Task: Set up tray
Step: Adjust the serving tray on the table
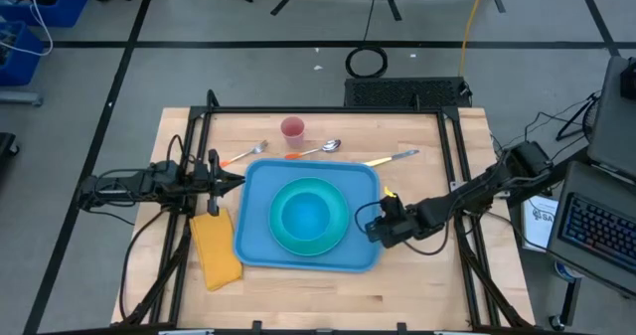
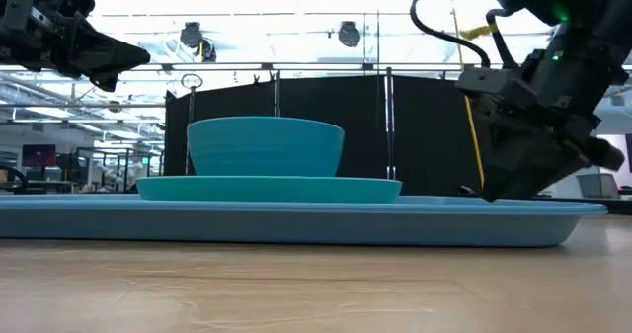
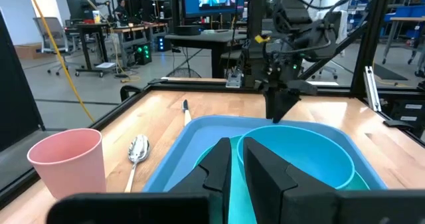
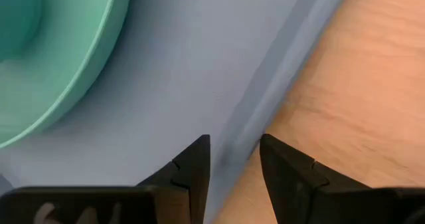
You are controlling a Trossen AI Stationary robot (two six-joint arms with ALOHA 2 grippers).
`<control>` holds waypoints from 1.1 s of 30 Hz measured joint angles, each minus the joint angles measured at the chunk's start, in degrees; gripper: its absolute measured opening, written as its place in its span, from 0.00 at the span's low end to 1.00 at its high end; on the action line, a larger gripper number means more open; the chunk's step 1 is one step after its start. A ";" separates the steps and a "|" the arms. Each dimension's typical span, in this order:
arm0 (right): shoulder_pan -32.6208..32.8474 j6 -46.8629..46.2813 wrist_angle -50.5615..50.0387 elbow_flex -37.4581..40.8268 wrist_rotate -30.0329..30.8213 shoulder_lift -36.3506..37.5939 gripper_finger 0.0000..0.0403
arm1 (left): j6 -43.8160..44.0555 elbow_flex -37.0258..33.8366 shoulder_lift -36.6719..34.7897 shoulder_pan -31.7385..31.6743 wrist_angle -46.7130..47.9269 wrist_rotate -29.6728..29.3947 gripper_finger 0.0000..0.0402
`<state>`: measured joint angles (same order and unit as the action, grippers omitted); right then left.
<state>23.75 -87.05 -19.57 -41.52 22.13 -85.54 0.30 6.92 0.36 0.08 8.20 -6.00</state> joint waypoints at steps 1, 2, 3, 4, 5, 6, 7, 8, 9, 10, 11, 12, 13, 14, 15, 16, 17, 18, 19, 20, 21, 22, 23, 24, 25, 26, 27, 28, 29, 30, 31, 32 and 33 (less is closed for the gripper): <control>0.00 0.14 0.94 0.56 0.01 0.04 0.30 | 0.01 0.00 0.02 0.02 -0.02 0.00 0.12; 0.00 0.17 1.61 0.95 0.02 0.07 0.30 | 0.00 0.00 0.00 0.00 -0.04 0.00 0.12; 0.00 0.22 1.83 1.16 0.02 0.04 0.30 | 0.00 0.00 0.01 0.01 -0.02 0.02 0.12; 0.00 0.52 1.88 1.35 0.02 0.04 0.30 | 0.01 0.00 0.01 0.01 -0.04 0.02 0.12; 0.00 0.75 1.86 1.45 0.02 0.04 0.30 | 0.00 0.00 0.01 0.02 -0.06 0.02 0.12; 0.00 0.92 1.83 1.55 0.01 0.04 0.30 | 0.01 0.00 0.01 0.00 -0.05 0.02 0.12; 0.00 1.08 1.86 1.59 -0.04 0.04 0.30 | 0.00 0.00 0.01 0.00 -0.02 0.02 0.12; 0.00 1.40 1.88 1.60 -0.35 0.04 0.30 | 0.00 0.00 0.01 0.00 -0.06 0.02 0.12; -0.09 1.78 1.96 1.60 -1.23 0.07 0.30 | 0.00 0.00 0.01 0.00 -0.06 0.02 0.12; -0.17 2.22 2.03 1.60 -2.01 0.05 0.30 | 0.00 0.00 0.00 0.02 -0.02 0.02 0.12; -0.37 2.45 2.03 1.60 -2.72 0.07 0.30 | 0.00 0.00 0.00 0.02 -0.04 0.02 0.12; -0.52 2.49 2.03 1.60 -3.08 0.07 0.29 | 0.00 0.00 0.02 0.02 -0.06 0.02 0.12; -0.55 2.48 2.03 1.60 -3.49 0.07 0.28 | 0.00 0.00 0.00 0.00 -0.05 0.02 0.12; -0.55 2.47 2.03 1.60 -3.77 0.06 0.26 | 0.00 0.00 0.02 0.01 -0.05 0.02 0.12; -0.55 2.45 2.03 1.58 -3.84 0.07 0.24 | 0.01 0.00 0.00 0.02 -0.06 0.02 0.12; -0.55 2.45 2.03 1.58 -3.90 0.07 0.22 | 0.00 0.00 0.00 0.00 -0.06 0.02 0.12; -0.55 2.45 2.03 1.58 -3.95 0.09 0.19 | 0.00 0.00 0.00 0.02 -0.06 0.02 0.12; -0.55 2.43 2.03 1.58 -4.04 0.11 0.17 | 0.00 0.00 0.02 0.02 -0.04 0.02 0.12; -0.59 2.34 2.01 1.56 -4.26 0.15 0.15 | 0.00 0.00 0.02 0.02 -0.06 0.02 0.12; -0.63 2.20 2.05 1.54 -4.54 0.17 0.13 | 0.00 0.00 0.01 0.02 -0.06 0.02 0.12; -0.66 2.15 2.14 1.51 -4.71 0.17 0.11 | 0.00 0.00 0.01 0.02 -0.06 0.02 0.12; -0.66 2.18 2.19 1.51 -5.03 0.17 0.10 | 0.00 0.00 0.01 0.02 -0.06 0.02 0.12; -0.65 2.37 2.28 1.51 -5.49 0.16 0.09 | 0.00 0.00 0.00 0.02 -0.06 0.02 0.12; -0.61 2.79 2.33 1.49 -5.92 0.15 0.09 | 0.00 0.00 0.01 0.01 -0.06 0.02 0.12; -0.56 3.20 2.33 1.48 -6.52 0.15 0.09 | 0.00 0.00 0.02 0.02 -0.05 0.02 0.12; -0.54 3.53 2.31 1.46 -7.27 0.15 0.08 | 0.00 0.00 0.01 0.01 -0.05 0.02 0.12; -0.52 3.56 2.29 1.45 -7.65 0.15 0.08 | 0.01 0.00 0.01 0.01 -0.06 0.02 0.12; -0.50 3.45 2.26 1.45 -7.69 0.15 0.08 | 0.00 0.00 0.00 0.02 -0.04 0.02 0.12; -0.48 3.09 2.16 1.45 -7.67 0.15 0.08 | 0.00 0.00 0.00 0.02 -0.04 0.02 0.12; -0.46 2.70 2.14 1.45 -7.67 0.15 0.08 | 0.02 0.00 0.02 0.00 -0.04 0.02 0.12; -0.39 1.99 2.05 1.45 -7.64 0.15 0.07 | 0.01 0.00 0.00 0.02 -0.04 0.02 0.12; -0.36 1.34 1.97 1.45 -7.50 0.15 0.07 | 0.00 0.00 0.02 0.01 -0.04 0.02 0.12; -0.35 0.86 1.91 1.45 -7.46 0.15 0.07 | 0.00 0.00 0.00 0.00 -0.04 0.02 0.12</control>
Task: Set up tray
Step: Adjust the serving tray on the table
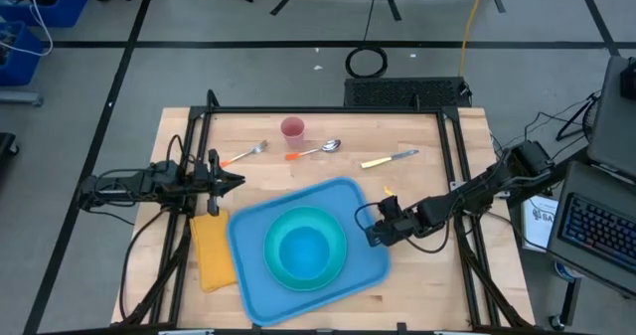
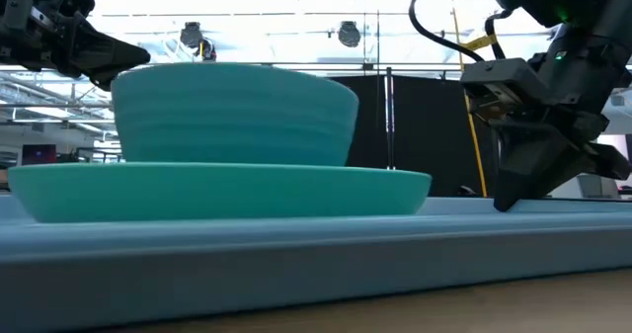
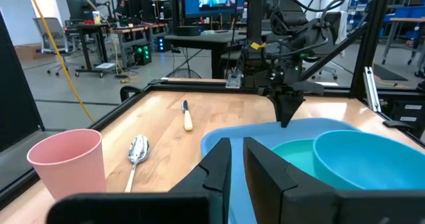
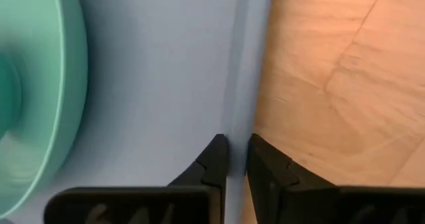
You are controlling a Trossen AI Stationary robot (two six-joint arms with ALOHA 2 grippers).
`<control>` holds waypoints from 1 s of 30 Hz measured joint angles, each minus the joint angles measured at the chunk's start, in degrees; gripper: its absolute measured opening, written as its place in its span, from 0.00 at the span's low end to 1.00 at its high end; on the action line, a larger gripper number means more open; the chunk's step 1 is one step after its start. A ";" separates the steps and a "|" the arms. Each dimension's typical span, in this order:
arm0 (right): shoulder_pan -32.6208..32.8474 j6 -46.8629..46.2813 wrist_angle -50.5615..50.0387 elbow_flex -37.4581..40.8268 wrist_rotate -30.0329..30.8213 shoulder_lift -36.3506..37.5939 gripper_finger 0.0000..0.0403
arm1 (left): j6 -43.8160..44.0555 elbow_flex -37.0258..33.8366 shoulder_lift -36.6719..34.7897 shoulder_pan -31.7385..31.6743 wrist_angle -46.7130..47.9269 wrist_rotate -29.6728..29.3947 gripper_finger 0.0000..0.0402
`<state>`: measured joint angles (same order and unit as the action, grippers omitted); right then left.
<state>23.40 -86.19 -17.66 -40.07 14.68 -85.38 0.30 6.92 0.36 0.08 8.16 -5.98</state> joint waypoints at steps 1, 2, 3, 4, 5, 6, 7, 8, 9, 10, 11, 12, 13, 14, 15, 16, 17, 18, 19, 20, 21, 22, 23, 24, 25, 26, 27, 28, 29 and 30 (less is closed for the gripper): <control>0.07 -0.37 -0.03 0.00 0.02 -0.02 0.07 | 0.00 0.00 0.01 0.00 0.02 0.01 0.12; 0.21 -0.84 -0.08 0.00 0.10 -0.03 0.07 | 0.00 0.00 0.00 0.02 0.02 0.02 0.12; 0.37 -1.11 -0.10 0.00 0.27 -0.04 0.07 | 0.00 0.00 0.00 0.02 0.02 0.02 0.12; 0.52 -1.24 -0.12 0.00 0.33 -0.04 0.07 | 0.02 0.00 0.02 0.02 0.06 0.02 0.12; 0.72 -1.45 -0.15 0.00 0.47 -0.07 0.06 | 0.00 0.00 0.02 0.02 0.18 0.02 0.12; 0.99 -2.02 -0.27 0.00 0.59 -0.07 0.06 | 0.02 0.00 0.02 0.02 0.28 0.02 0.12; 1.31 -2.88 -0.47 0.00 0.63 -0.07 0.06 | 0.06 0.00 0.01 0.01 0.27 0.02 0.12; 1.67 -3.70 -0.64 0.02 0.68 -0.07 0.06 | 0.22 0.00 0.02 0.02 0.24 0.04 0.12; 2.13 -4.62 -0.73 0.02 0.74 -0.07 0.06 | 0.24 0.00 0.01 0.01 0.27 0.06 0.12; 2.59 -5.53 -0.75 0.02 0.80 -0.07 0.06 | 0.24 0.00 0.00 0.00 0.28 0.07 0.12; 3.14 -6.42 -0.75 0.03 0.99 -0.07 0.06 | 0.25 0.00 0.01 0.01 0.26 0.07 0.12; 3.72 -7.41 -0.77 0.06 1.14 -0.07 0.06 | 0.24 0.00 0.02 0.01 0.28 0.07 0.12; 4.39 -8.48 -0.82 0.07 1.25 -0.07 0.06 | 0.24 0.00 0.01 0.02 0.31 0.07 0.12; 5.07 -9.62 -0.93 0.07 1.54 -0.07 0.06 | 0.24 0.00 0.01 0.01 0.31 0.07 0.12; 5.81 -11.03 -1.05 0.07 1.97 -0.09 0.06 | 0.24 0.00 0.00 0.00 0.33 0.07 0.12; 6.57 -12.51 -1.22 0.07 2.53 -0.11 0.06 | 0.26 0.00 0.00 0.02 0.35 0.07 0.12; 7.40 -13.95 -1.44 0.09 3.21 -0.12 0.06 | 0.25 0.00 0.02 0.02 0.33 0.07 0.12; 8.19 -15.50 -1.62 0.09 3.61 -0.13 0.06 | 0.24 0.00 0.02 0.02 0.35 0.07 0.12; 8.90 -16.90 -1.72 0.11 3.79 -0.13 0.06 | 0.24 0.00 0.02 0.02 0.35 0.07 0.12; 9.74 -18.31 -1.76 0.13 4.35 -0.15 0.06 | 0.26 0.00 0.01 0.01 0.36 0.07 0.12; 10.51 -19.63 -1.78 0.15 4.93 -0.17 0.06 | 0.37 0.00 0.02 0.01 0.37 0.07 0.12; 11.30 -21.01 -1.85 0.17 5.27 -0.17 0.06 | 0.64 0.00 0.01 0.01 0.38 0.07 0.12; 12.13 -22.40 -1.91 0.17 5.80 -0.17 0.06 | 0.98 0.00 0.01 0.00 0.37 0.07 0.12; 12.88 -23.62 -1.91 0.20 6.23 -0.22 0.06 | 1.33 0.00 0.00 0.00 0.39 0.07 0.12; 13.53 -24.88 -1.91 0.20 6.23 -0.22 0.06 | 1.36 0.00 0.02 0.00 0.39 0.07 0.12; 14.17 -26.09 -1.91 0.20 6.24 -0.22 0.06 | 1.38 0.00 0.01 0.02 0.40 0.07 0.12; 14.83 -27.19 -1.87 0.20 6.32 -0.30 0.06 | 1.38 0.00 0.02 0.00 0.46 0.07 0.12; 15.44 -28.35 -1.74 0.20 6.40 -0.54 0.06 | 1.38 0.00 0.02 0.01 0.56 0.07 0.12; 16.05 -29.53 -1.65 0.20 6.58 -0.67 0.06 | 1.40 0.00 0.00 0.01 0.63 0.07 0.12; 16.66 -30.57 -1.63 0.18 6.64 -0.72 0.06 | 1.40 0.00 0.00 0.00 0.67 0.07 0.12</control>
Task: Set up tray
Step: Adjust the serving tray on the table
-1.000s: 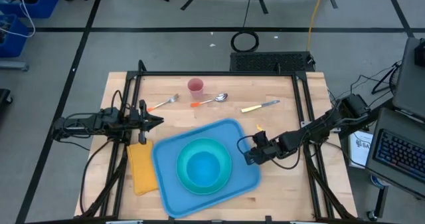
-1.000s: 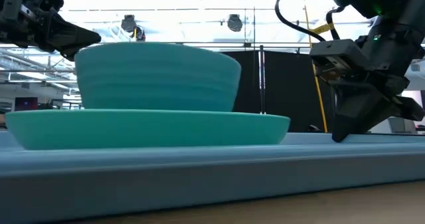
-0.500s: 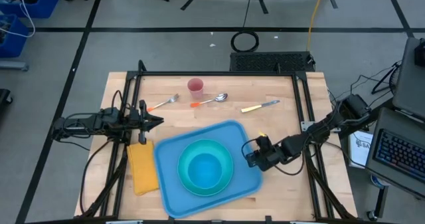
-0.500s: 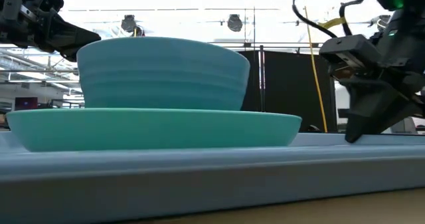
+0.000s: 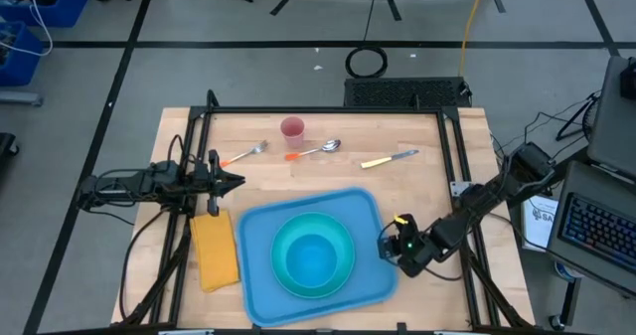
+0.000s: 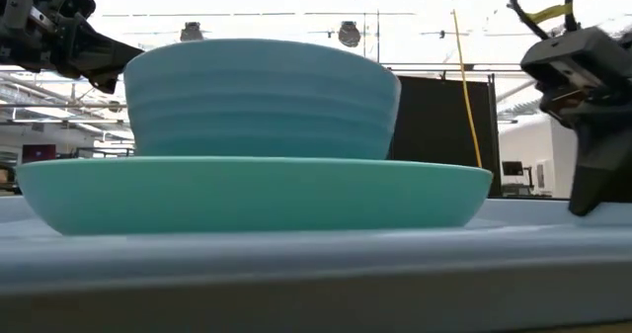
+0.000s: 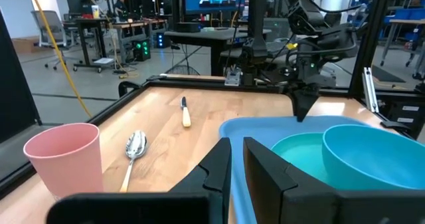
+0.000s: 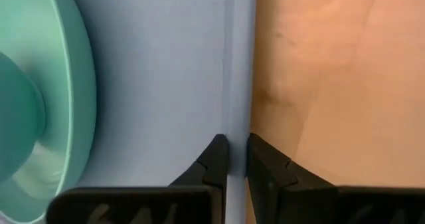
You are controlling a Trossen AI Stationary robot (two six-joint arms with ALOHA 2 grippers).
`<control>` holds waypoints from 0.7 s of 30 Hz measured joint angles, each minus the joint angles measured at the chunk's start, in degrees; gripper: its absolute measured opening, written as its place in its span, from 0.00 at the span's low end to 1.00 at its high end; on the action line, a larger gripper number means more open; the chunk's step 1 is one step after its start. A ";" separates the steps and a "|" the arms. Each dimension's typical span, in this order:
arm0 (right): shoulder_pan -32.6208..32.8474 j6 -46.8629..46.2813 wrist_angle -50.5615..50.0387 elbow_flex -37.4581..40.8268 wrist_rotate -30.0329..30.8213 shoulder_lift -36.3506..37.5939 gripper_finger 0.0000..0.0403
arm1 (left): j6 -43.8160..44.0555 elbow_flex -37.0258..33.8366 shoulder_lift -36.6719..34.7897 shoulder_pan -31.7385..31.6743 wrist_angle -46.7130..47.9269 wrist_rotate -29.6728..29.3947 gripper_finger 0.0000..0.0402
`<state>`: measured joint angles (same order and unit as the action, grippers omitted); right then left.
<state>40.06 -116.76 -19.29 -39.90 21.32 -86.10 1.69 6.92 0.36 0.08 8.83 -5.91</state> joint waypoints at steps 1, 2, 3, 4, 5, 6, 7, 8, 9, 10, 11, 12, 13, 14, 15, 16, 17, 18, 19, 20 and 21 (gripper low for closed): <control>0.56 -1.05 0.10 0.00 0.03 0.00 0.06 | 0.03 0.00 0.01 0.02 0.01 -0.01 0.12; 1.08 -1.90 0.23 0.00 0.03 0.00 0.06 | 0.06 0.00 0.01 0.00 0.01 0.00 0.12; 1.51 -2.45 0.33 0.00 0.04 0.00 0.06 | 0.11 0.00 0.02 0.00 0.01 -0.02 0.12; 1.80 -2.59 0.40 0.00 0.12 -0.01 0.06 | 0.11 0.00 0.02 0.00 0.01 0.00 0.12; 2.04 -2.53 0.34 0.00 0.62 -0.03 0.07 | 0.11 0.00 0.02 0.02 0.01 -0.02 0.12; 2.23 -2.28 0.27 0.00 1.52 -0.05 0.07 | 0.11 0.00 0.02 0.02 -0.01 -0.04 0.12; 2.28 -1.70 0.15 0.02 2.68 -0.09 0.09 | 0.11 0.00 0.02 0.01 -0.01 -0.08 0.12; 2.29 -0.74 0.13 0.02 3.48 -0.11 0.10 | 0.11 0.00 0.02 0.02 0.01 -0.09 0.12; 2.29 0.18 0.05 0.04 4.14 -0.03 0.11 | 0.11 0.00 0.02 0.01 -0.01 -0.10 0.12; 2.26 1.08 -0.08 0.06 4.34 0.06 0.13 | 0.11 0.00 0.01 0.02 -0.01 -0.11 0.12; 2.07 1.73 -0.03 0.09 4.38 0.12 0.14 | 0.11 0.00 0.01 0.02 -0.01 -0.11 0.12; 1.98 1.82 0.06 0.09 4.45 0.14 0.15 | 0.11 0.00 0.00 0.00 -0.02 -0.11 0.12; 1.97 1.81 0.21 0.09 4.59 0.15 0.16 | 0.11 0.00 0.02 0.02 -0.03 -0.11 0.12; 1.98 1.82 0.57 0.09 4.49 0.15 0.17 | 0.11 0.00 0.02 0.02 -0.03 -0.11 0.12; 2.08 1.82 1.01 0.09 3.81 0.15 0.17 | 0.11 0.00 0.02 0.02 -0.03 -0.11 0.12; 2.18 1.86 1.70 0.11 2.37 0.17 0.17 | 0.11 0.00 0.00 0.02 -0.03 -0.11 0.12; 2.20 1.94 2.43 0.09 1.00 0.19 0.17 | 0.11 0.00 0.02 0.00 -0.03 -0.11 0.12; 2.32 1.90 2.90 0.09 0.60 0.22 0.17 | 0.11 0.00 0.01 0.01 -0.03 -0.11 0.12; 2.47 1.89 3.29 0.09 0.71 0.22 0.17 | 0.11 0.00 0.01 0.02 -0.03 -0.11 0.12; 2.50 1.91 3.49 0.09 0.96 0.25 0.16 | 0.11 0.00 0.01 0.01 -0.03 -0.11 0.12; 2.48 1.97 3.43 0.09 1.28 0.41 0.16 | 0.11 0.00 0.01 0.02 -0.03 -0.11 0.12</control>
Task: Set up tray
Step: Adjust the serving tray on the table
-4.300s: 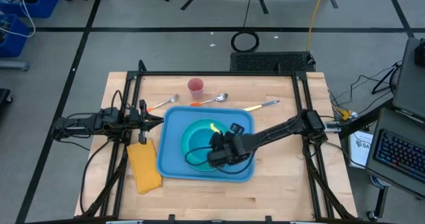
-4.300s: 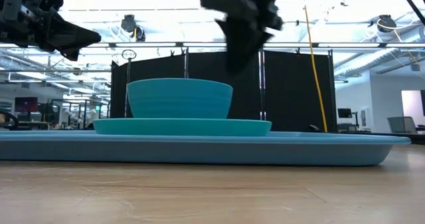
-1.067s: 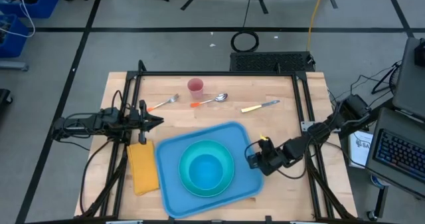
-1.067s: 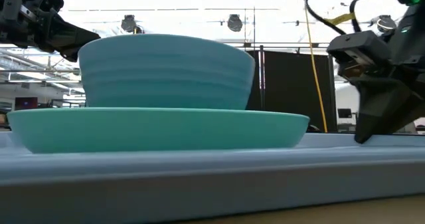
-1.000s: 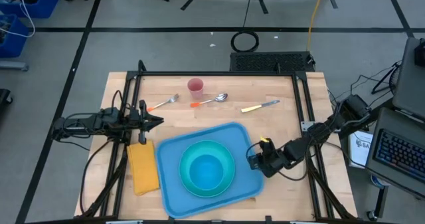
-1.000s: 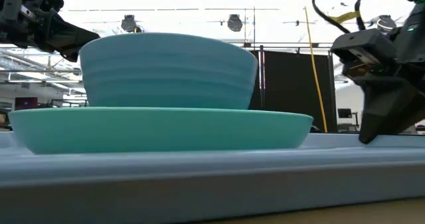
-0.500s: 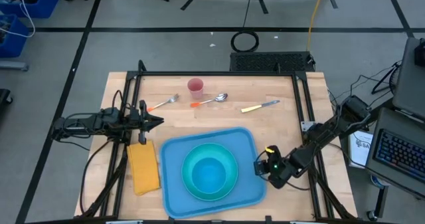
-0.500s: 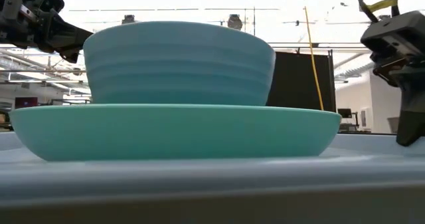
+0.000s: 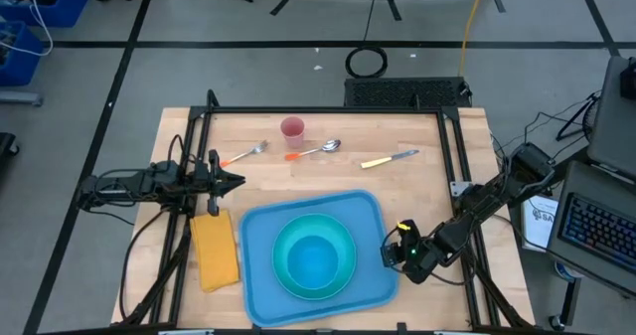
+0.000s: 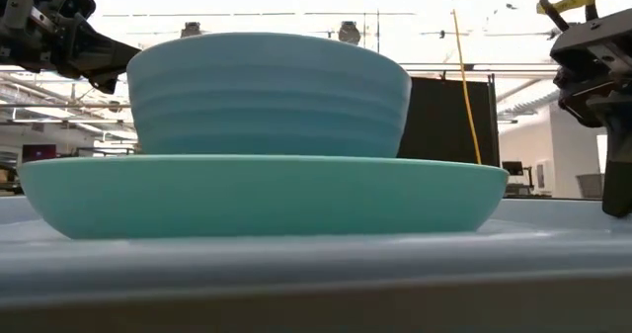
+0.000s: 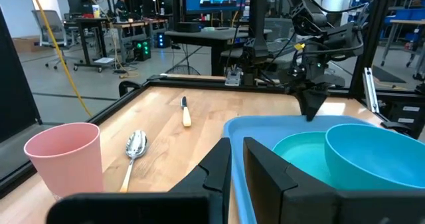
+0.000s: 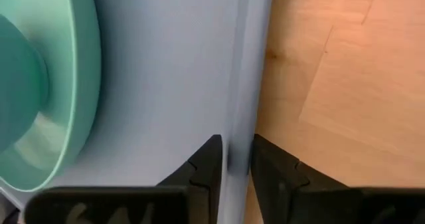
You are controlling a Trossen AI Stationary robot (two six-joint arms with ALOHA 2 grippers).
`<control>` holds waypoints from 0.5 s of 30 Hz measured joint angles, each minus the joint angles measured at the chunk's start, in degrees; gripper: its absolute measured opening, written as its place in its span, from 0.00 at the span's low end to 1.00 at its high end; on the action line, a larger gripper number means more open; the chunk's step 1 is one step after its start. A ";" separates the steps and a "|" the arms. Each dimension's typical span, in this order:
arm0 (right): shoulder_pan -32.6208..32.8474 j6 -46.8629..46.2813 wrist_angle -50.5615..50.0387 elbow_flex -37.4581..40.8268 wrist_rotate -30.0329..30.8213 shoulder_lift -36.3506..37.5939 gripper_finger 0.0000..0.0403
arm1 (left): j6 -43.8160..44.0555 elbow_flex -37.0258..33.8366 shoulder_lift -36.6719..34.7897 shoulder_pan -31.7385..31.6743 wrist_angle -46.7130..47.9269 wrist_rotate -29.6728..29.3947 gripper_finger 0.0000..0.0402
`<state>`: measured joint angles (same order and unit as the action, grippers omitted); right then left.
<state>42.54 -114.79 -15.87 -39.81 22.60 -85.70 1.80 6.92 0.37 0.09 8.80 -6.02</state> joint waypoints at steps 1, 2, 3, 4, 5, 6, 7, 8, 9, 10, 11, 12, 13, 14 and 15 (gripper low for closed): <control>0.00 0.30 -0.18 0.00 0.44 0.14 0.16 | 0.00 0.00 -0.01 0.00 0.00 0.00 0.12; 0.00 0.76 -0.40 0.00 0.90 0.28 0.15 | 0.00 0.00 0.01 0.00 0.00 0.00 0.12; -0.01 1.04 -0.78 0.00 1.17 0.57 0.15 | 0.00 0.00 -0.01 0.00 0.00 0.00 0.12; -0.04 1.20 -1.07 0.00 1.17 0.89 0.14 | -0.01 0.00 0.00 0.00 0.00 0.00 0.12; -0.04 1.25 -1.15 0.00 1.17 1.18 0.14 | 0.00 0.00 0.00 -0.01 -0.01 0.00 0.12; -0.04 1.25 -1.12 0.00 1.14 1.60 0.13 | 0.00 0.00 0.01 -0.01 -0.02 0.00 0.12; 0.13 1.28 -0.99 0.00 0.97 2.13 0.13 | -0.02 0.00 0.01 -0.01 -0.01 0.00 0.12; 0.36 1.41 -0.54 0.00 0.47 2.66 0.13 | 0.00 0.00 0.01 0.00 -0.02 0.00 0.12; 0.58 1.46 0.21 0.00 -0.28 3.18 0.13 | -0.01 0.00 0.01 -0.01 -0.02 -0.01 0.12; 0.91 1.45 0.61 -0.02 -0.47 3.70 0.13 | 0.00 0.00 -0.01 0.00 -0.02 0.00 0.12; 1.15 1.47 0.71 -0.04 -0.43 4.29 0.13 | -0.02 0.00 -0.01 -0.02 -0.04 -0.02 0.12; 1.36 1.52 0.74 -0.04 -0.28 4.93 0.13 | -0.02 0.00 0.00 -0.01 -0.04 -0.02 0.12; 1.49 1.71 0.83 -0.07 0.03 5.60 0.13 | -0.02 0.00 0.01 -0.01 -0.02 -0.02 0.12; 1.49 1.79 0.82 -0.13 0.08 6.17 0.13 | -0.02 0.00 0.00 0.00 -0.03 -0.01 0.12; 1.46 1.98 0.54 -0.17 0.09 6.55 0.13 | -0.02 0.00 0.00 0.00 -0.04 0.00 0.12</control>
<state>44.01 -112.81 -15.33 -39.99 22.69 -79.15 1.78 6.92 0.37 0.10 8.75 -6.02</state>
